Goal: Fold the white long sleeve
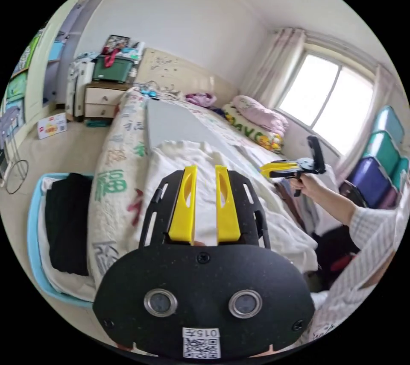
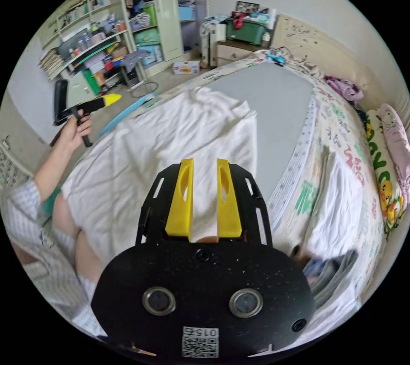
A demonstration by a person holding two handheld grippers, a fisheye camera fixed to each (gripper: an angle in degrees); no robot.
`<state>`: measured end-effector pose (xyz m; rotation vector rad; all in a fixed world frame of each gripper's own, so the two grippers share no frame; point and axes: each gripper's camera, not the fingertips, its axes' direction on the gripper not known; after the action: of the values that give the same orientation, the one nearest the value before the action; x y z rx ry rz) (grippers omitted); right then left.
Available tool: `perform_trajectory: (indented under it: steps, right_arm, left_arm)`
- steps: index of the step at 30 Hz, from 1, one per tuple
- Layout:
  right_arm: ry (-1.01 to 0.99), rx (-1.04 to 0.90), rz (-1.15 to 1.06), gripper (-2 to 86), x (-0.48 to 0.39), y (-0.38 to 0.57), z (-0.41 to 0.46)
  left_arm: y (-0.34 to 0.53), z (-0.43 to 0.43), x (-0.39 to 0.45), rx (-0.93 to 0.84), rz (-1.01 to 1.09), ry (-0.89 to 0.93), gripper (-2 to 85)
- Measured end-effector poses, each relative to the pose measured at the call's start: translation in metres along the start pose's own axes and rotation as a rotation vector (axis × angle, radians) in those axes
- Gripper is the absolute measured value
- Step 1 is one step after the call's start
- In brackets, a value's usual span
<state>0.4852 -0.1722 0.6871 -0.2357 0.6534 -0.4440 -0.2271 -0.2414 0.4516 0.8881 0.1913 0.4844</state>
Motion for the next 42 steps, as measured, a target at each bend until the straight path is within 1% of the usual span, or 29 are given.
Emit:
perform_trajectory:
  steps: [1, 2, 4, 6, 10, 12, 14, 15, 16, 18, 20, 22, 24, 25, 26, 27, 28, 29, 30, 31, 32, 34, 36, 37, 38, 42]
  right_arm:
    - [-0.047, -0.022, -0.013, 9.6, -0.014, 0.039, -0.013]
    - [-0.063, -0.034, -0.008, 9.9, -0.021, 0.058, -0.018]
    - [-0.082, -0.071, 0.027, 11.0, -0.047, 0.127, -0.033]
    - [-0.067, -0.076, 0.09, 11.7, -0.062, 0.167, -0.038]
    - [-0.152, -0.071, 0.203, 10.0, -0.077, 0.216, -0.032]
    - [-0.133, -0.063, 0.248, 5.7, -0.08, 0.22, -0.032]
    - [-0.113, -0.035, 0.299, 4.3, -0.082, 0.214, -0.042]
    - [-0.138, 0.02, 0.302, 4.1, -0.088, 0.207, -0.055]
    - [-0.177, 0.09, 0.285, 4.0, -0.096, 0.197, -0.07]
    - [-0.199, 0.165, 0.25, 4.0, -0.11, 0.179, -0.09]
    - [-0.201, 0.205, 0.203, 4.0, -0.128, 0.158, -0.104]
    - [-0.223, 0.203, 0.118, 4.0, -0.155, 0.128, -0.108]
    - [-0.231, 0.2, 0.058, 4.1, -0.178, 0.108, -0.106]
    - [-0.233, 0.203, 0.017, 4.3, -0.192, 0.097, -0.104]
    - [-0.232, 0.205, -0.002, 4.5, -0.199, 0.092, -0.103]
    - [-0.218, 0.224, -0.026, 5.4, -0.212, 0.085, -0.102]
    - [-0.192, 0.255, -0.029, 6.9, -0.223, 0.083, -0.1]
    - [-0.173, 0.271, -0.029, 8.2, -0.228, 0.082, -0.099]
    - [-0.142, 0.283, -0.054, 10.9, -0.242, 0.083, -0.093]
    - [-0.147, 0.246, -0.123, 11.9, -0.258, 0.085, -0.081]
    - [-0.166, 0.211, -0.167, 12.4, -0.267, 0.087, -0.072]
    - [-0.265, 0.038, -0.323, 14.9, -0.307, 0.099, -0.026]
    - [-0.283, -0.084, -0.426, 17.5, -0.339, 0.113, 0.008]
    - [-0.262, -0.143, -0.499, 18.7, -0.361, 0.123, 0.027]
    - [-0.242, -0.161, -0.535, 19.1, -0.371, 0.128, 0.035]
    - [0.01, -0.218, -0.733, 20.0, -0.425, 0.153, 0.071]
  left_arm:
    - [0.02, -0.01, 0.024, -0.015, 0.041, 0.072, 7.3]
    - [0.029, -0.015, 0.036, -0.022, 0.059, 0.096, 7.3]
    - [0.06, -0.028, 0.082, -0.054, 0.122, 0.149, 7.7]
    - [0.076, -0.035, 0.108, -0.05, 0.132, 0.182, 8.4]
    - [0.1, -0.032, 0.159, -0.128, 0.153, 0.312, 10.9]
    - [0.118, -0.029, 0.181, -0.124, 0.215, 0.326, 11.0]
    - [0.128, -0.02, 0.199, -0.148, 0.263, 0.274, 11.2]
    - [0.129, -0.012, 0.21, -0.18, 0.305, 0.266, 11.8]
    - [0.13, -0.007, 0.22, -0.2, 0.335, 0.265, 13.6]
    - [0.132, -0.004, 0.232, -0.197, 0.355, 0.265, 16.2]
    - [0.133, -0.008, 0.243, -0.168, 0.39, 0.234, 17.6]
    - [0.135, -0.022, 0.254, -0.089, 0.453, 0.126, 17.5]
    - [0.135, -0.034, 0.254, -0.03, 0.456, 0.044, 15.1]
    - [0.134, -0.041, 0.25, 0.007, 0.441, -0.011, 9.9]
    - [0.134, -0.045, 0.247, 0.025, 0.435, -0.04, 7.3]
    - [0.133, -0.055, 0.238, 0.057, 0.419, -0.114, 5.0]
    - [0.13, -0.065, 0.225, 0.081, 0.378, -0.166, 3.4]
    - [0.128, -0.071, 0.217, 0.085, 0.351, -0.181, 3.0]
    - [0.125, -0.085, 0.197, 0.1, 0.281, -0.194, 2.4]
    - [0.124, -0.102, 0.172, 0.131, 0.181, -0.185, 1.9]
    - [0.124, -0.111, 0.158, 0.146, 0.129, -0.168, 1.8]
    - [0.13, -0.137, 0.104, 0.169, -0.046, -0.087, 1.4]
    - [0.134, -0.148, 0.077, 0.165, -0.13, -0.072, 1.3]
    - [0.137, -0.155, 0.069, 0.174, -0.145, -0.073, 1.3]
    - [0.138, -0.157, 0.068, 0.178, -0.146, -0.078, 1.3]
    - [0.14, -0.158, 0.07, 0.153, -0.118, -0.109, 1.5]
